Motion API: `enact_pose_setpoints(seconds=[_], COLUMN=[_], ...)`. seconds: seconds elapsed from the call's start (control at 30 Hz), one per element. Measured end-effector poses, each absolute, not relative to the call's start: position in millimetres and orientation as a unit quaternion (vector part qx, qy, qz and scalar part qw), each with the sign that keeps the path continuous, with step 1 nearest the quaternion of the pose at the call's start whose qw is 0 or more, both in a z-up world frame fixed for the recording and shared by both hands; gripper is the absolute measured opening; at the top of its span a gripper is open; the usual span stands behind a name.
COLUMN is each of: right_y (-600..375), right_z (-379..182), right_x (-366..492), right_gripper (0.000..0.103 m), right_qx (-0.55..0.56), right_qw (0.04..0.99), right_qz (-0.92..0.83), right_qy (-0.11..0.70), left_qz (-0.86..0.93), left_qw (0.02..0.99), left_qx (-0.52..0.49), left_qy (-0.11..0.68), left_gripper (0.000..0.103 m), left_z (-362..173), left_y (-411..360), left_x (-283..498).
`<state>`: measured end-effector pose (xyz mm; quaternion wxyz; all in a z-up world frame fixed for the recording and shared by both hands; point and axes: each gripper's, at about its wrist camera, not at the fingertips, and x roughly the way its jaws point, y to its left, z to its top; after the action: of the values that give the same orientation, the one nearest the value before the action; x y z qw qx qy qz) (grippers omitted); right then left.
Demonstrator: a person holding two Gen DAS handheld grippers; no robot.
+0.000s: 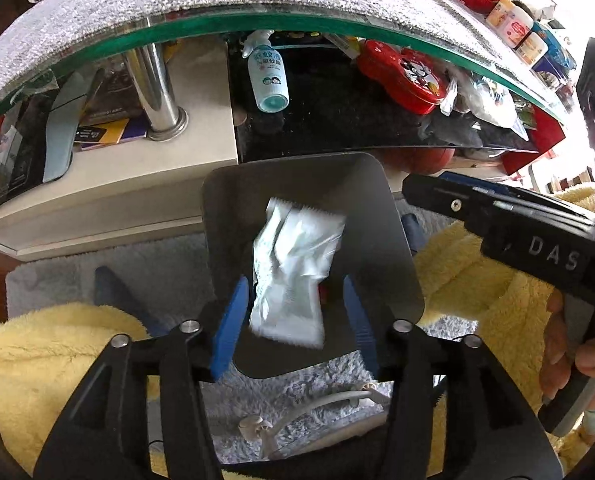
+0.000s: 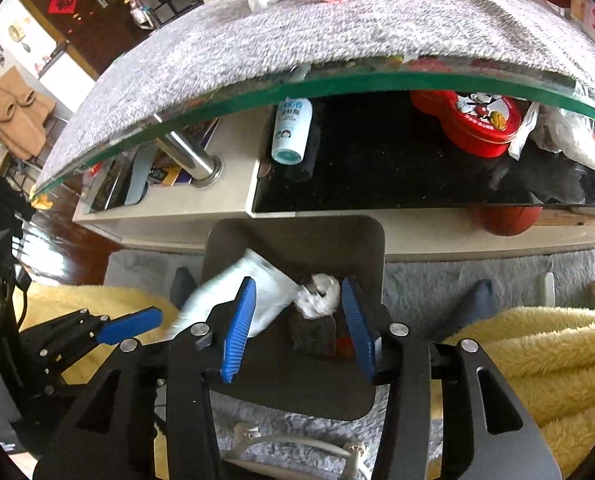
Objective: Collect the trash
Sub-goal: 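Carry the packet in the left tool while the right tool carries the foil ball to the bin, then open the left tool over the bin while the right tool releases the foil ball, then grasp a clear plastic bag with the left tool while the right tool grasps the orange paper cup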
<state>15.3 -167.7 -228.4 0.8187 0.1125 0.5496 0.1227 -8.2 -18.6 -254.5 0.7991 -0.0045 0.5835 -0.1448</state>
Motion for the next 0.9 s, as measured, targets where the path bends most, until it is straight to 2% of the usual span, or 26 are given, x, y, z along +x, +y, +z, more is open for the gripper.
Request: enact_pose_setpoints(seconds=[0.13,0.3,0.37,0.5,0.9], right_y=[-173,-183,-188,-199,-229], right_z=[-221,-200,-190,-165,-125], right_x=[16,21,25,36,87], right_gripper=[0.061,0.079,0.088,0.090,0.091], right_qx=[0.119,0.119,0.119,0.116,0.114], right_qw=[0.825,0.841,0.848,0.864,0.886], right_qz=[0.115,0.097,0.090,0.080,0.047], right_qy=[0.540,0.519,0.508,0.483,0.446], left_qz=[-0.140,-0.131,-0.127,-0.119,-0.120], left_qw=[0.804,0.816,0.824,0.841,0.867], left_qx=[0.001,0.002,0.003,0.014,0.005], left_qy=[0.578,0.564,0.551,0.528,0.484], left_gripper=[0.066,0.084,0.088,0.094,0.094], left_z=[-249,-235,-224,-202,-150], left_y=[-17,-11,-8,-5,-7], left_x=[-8,-4,0,12,60])
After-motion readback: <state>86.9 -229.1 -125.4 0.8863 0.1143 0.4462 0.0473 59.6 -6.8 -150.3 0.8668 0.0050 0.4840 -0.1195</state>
